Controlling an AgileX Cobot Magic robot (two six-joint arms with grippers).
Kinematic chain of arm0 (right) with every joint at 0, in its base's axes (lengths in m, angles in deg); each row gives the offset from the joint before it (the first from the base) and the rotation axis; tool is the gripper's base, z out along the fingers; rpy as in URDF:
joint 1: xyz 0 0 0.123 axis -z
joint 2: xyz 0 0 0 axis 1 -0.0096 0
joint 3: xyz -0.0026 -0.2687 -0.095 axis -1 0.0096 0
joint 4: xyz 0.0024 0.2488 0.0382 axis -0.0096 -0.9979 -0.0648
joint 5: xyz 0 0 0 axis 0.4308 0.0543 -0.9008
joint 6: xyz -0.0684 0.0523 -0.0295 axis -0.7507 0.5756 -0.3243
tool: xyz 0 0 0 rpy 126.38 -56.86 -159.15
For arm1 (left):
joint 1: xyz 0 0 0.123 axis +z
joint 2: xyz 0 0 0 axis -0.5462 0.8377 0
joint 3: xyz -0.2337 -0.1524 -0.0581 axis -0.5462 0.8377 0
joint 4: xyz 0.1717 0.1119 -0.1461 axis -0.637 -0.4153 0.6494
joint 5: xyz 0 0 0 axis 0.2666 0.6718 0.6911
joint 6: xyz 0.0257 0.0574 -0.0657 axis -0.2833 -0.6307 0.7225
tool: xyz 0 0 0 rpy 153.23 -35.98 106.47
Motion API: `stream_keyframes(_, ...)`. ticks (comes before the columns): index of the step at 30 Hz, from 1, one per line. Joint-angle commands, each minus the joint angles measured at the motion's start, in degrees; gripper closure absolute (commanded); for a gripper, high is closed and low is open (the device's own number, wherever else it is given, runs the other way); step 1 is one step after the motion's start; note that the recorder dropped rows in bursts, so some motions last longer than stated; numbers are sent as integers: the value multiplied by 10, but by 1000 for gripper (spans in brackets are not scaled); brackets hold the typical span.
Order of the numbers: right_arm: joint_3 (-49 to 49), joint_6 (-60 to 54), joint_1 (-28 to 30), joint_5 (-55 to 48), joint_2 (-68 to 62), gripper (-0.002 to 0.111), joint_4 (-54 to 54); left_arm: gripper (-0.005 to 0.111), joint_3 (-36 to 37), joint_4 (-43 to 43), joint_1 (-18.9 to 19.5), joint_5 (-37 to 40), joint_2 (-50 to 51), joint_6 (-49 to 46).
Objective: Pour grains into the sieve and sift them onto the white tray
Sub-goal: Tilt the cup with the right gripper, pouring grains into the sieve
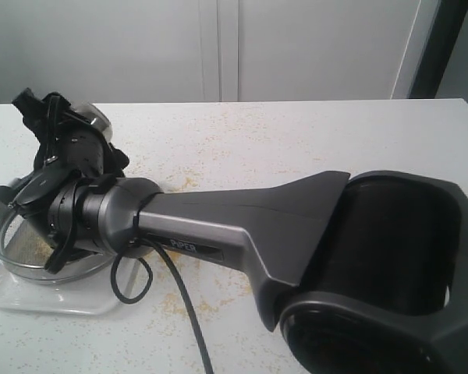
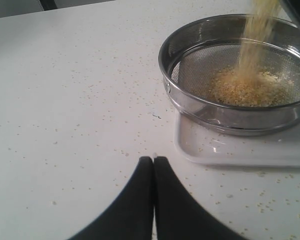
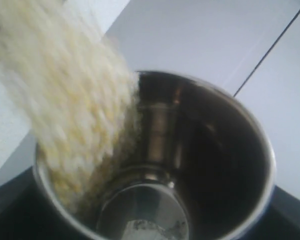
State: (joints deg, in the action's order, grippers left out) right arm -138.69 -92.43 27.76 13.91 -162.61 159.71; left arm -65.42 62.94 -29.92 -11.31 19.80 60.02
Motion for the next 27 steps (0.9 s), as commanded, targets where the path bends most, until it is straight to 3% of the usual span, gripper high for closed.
stream_keyframes(1, -4, 20, 1, -16, 2, 108, 13, 107, 4, 6, 1, 0, -3, 0)
stream_keyframes(6, -4, -60, 1, -20, -7, 108, 15, 107, 4, 6, 1, 0, -3, 0)
stream_keyframes(12, -4, 44, 2, -38, -9, 108, 12, 107, 4, 6, 1, 0, -3, 0)
stream_keyframes(17, -4, 21, 1, -48, -18, 108, 44, 107, 4, 6, 1, 0, -3, 0)
stream_keyframes(22, -4, 94, 1, -37, -21, 108, 48, 107, 4, 6, 1, 0, -3, 0)
stream_keyframes(27, -4, 66, 0, -49, -22, 108, 48, 107, 4, 6, 1, 0, -3, 0)
